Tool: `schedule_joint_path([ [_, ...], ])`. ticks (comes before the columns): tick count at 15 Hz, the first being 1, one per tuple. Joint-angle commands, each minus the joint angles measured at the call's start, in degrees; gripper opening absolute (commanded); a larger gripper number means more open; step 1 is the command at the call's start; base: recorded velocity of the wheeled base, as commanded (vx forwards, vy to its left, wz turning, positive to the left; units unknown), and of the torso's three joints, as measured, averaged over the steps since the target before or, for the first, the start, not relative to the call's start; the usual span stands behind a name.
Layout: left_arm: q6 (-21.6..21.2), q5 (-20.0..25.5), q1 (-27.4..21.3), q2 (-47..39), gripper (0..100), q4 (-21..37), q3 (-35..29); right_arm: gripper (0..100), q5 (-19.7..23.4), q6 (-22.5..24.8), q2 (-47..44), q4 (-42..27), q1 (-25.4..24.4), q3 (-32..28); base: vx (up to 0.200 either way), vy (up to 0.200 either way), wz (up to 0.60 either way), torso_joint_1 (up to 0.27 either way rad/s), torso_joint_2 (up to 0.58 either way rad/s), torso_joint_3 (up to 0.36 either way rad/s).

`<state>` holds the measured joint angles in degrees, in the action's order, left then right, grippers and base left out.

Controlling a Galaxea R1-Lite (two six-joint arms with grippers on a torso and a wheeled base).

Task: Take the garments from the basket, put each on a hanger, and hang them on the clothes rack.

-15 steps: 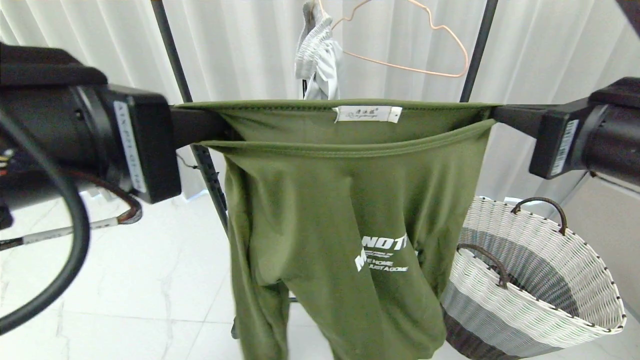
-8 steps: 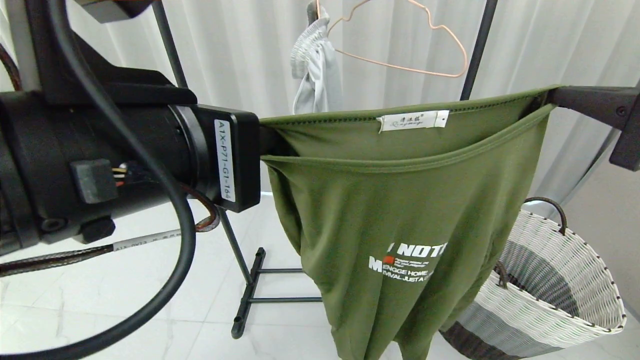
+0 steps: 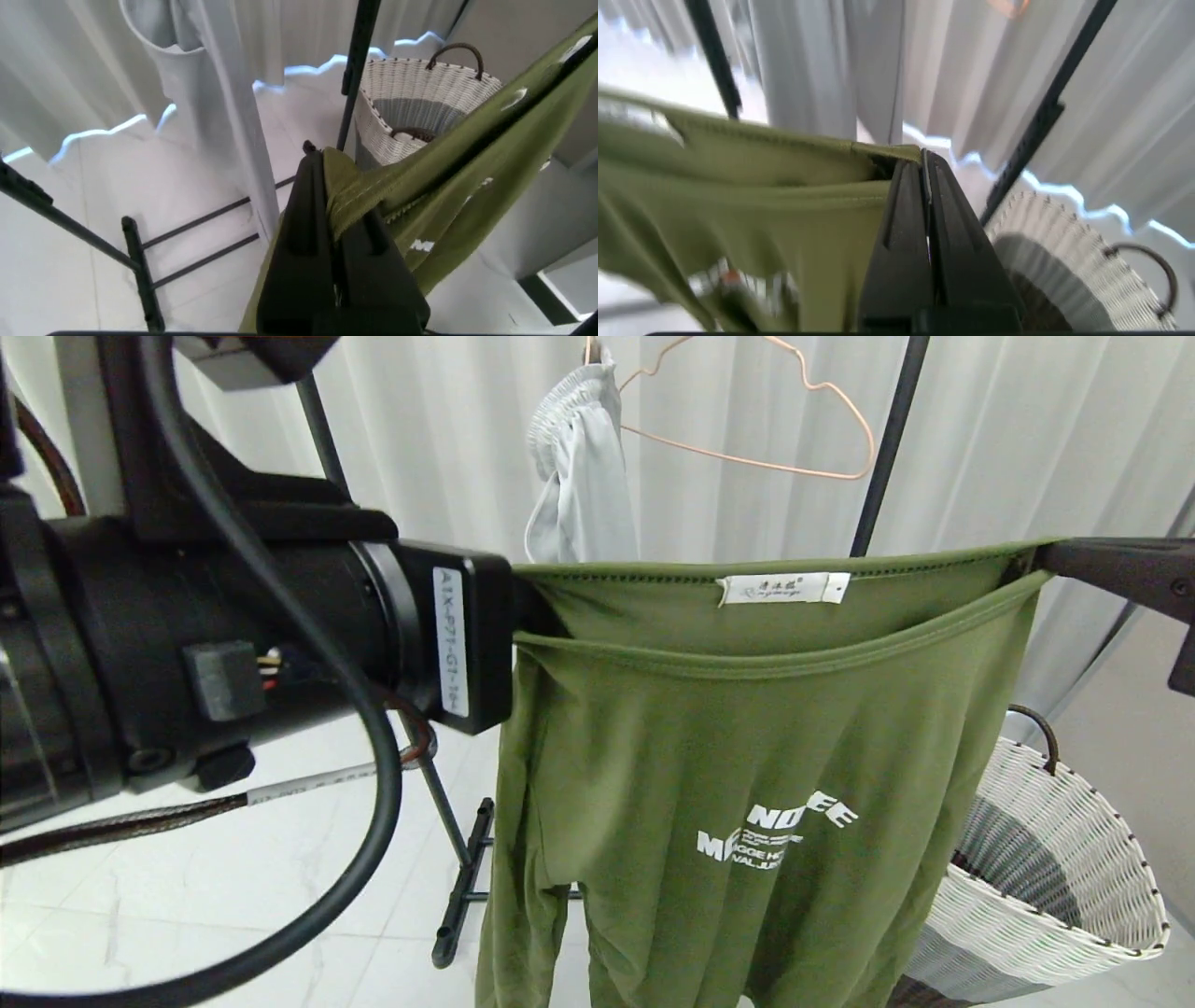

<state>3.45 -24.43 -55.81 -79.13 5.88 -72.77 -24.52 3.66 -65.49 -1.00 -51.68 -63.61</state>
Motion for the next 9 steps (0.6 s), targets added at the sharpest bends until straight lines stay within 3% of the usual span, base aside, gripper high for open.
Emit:
schedule_joint_path([
  [1, -0.3, -0.1, -0.4, -2.4, 0, -4.9, -0.4, 0, 0.5, -0.1, 2.9, -2.0, -1.7, -0.5, 0.000, 0.000, 0.00, 0.000, 0.00, 0.000],
  [3, -0.6, -1.8, -0.2, -5.4, 0, -11.3, -0.5, 0, 0.5, -0.7, 6.0, -6.7, -6.6, -0.4, 0.000, 0.000, 0.00, 0.000, 0.00, 0.000],
  [5, -1.3, -4.1, 0.7, -7.8, 0, -12.4, -2.0, 0, 0.9, -4.0, 9.3, -13.7, -17.9, -0.3, 0.000, 0.000, 0.00, 0.000, 0.00, 0.000],
  [7, -1.3, -4.1, 1.0, -8.3, 0, -12.4, -3.2, 0, 0.9, -7.5, 9.9, -15.6, -26.7, -0.2, 0.000, 0.000, 0.00, 0.000, 0.00, 0.000],
  [9, -1.3, -4.1, 1.1, -8.1, 0, -12.4, -3.2, 0, 0.9, -8.5, 9.8, -15.7, -28.0, 0.0, 0.000, 0.000, 0.00, 0.000, 0.00, 0.000],
])
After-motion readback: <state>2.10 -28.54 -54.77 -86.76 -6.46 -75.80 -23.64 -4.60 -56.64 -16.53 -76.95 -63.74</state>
